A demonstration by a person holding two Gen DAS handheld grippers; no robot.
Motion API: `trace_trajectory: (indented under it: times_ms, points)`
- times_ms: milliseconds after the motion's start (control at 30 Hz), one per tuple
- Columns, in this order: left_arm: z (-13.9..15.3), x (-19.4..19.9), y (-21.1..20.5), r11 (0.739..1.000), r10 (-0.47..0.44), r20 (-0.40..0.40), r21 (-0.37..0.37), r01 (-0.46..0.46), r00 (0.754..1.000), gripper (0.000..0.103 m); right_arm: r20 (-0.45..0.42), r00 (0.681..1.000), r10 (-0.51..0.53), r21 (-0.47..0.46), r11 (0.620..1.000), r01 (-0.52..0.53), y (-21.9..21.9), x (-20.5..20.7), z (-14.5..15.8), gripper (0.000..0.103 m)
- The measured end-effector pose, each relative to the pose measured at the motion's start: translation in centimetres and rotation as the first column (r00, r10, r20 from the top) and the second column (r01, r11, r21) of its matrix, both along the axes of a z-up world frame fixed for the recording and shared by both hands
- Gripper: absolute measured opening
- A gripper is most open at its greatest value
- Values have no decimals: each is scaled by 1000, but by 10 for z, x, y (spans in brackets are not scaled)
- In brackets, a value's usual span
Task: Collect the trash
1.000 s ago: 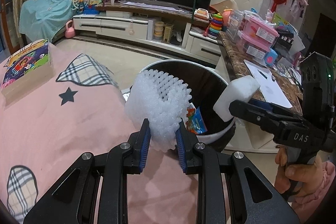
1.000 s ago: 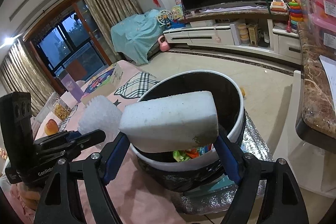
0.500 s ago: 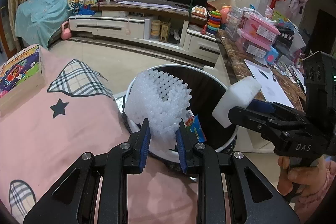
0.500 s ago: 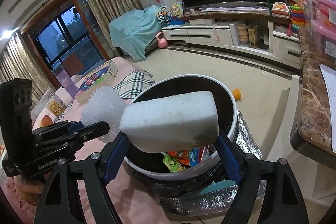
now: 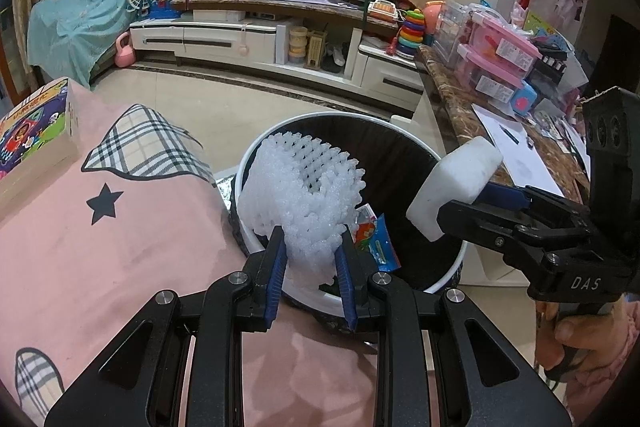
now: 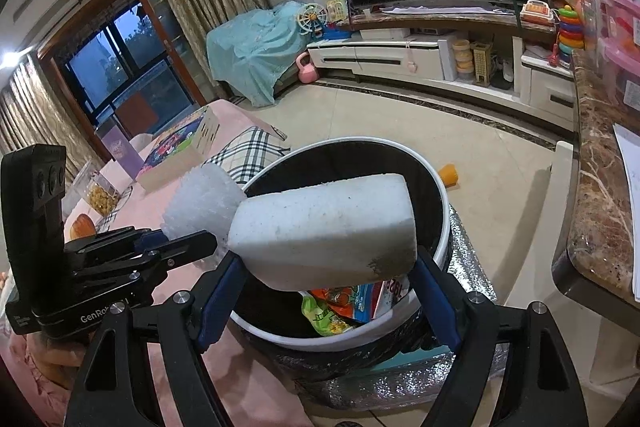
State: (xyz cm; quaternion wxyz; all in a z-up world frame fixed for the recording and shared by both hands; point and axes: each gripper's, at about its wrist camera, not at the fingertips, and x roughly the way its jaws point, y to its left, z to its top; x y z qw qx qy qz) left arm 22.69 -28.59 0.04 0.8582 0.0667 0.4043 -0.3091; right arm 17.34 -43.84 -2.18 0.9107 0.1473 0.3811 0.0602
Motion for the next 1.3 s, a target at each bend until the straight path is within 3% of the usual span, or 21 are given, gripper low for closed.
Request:
trace_trajectory:
  times_ms: [500, 633, 767, 1033, 1300]
  points:
    - [0, 6, -11, 1000, 0, 6, 30, 0, 1000, 26, -24, 1000, 19, -8, 1000, -19, -2, 9, -3, 83]
    - [1, 6, -12, 999, 6, 10, 33, -7, 1000, 50, -32, 999, 31, -4, 999, -32, -1, 12, -4, 86]
    - [2, 6, -10, 999, 15, 11, 30, -15, 1000, 60, -41, 999, 30, -6, 1000, -30, -1, 12, -4, 92]
    - [-2, 0, 4, 999, 45, 7, 24, -45, 999, 63, -39, 999, 14, 21, 1000, -13, -3, 1, -4, 93]
    - [-10, -20, 46, 993, 114, -23, -24, -114, 993, 63, 0, 1000, -24, 46, 999, 24, 8, -21, 2, 93]
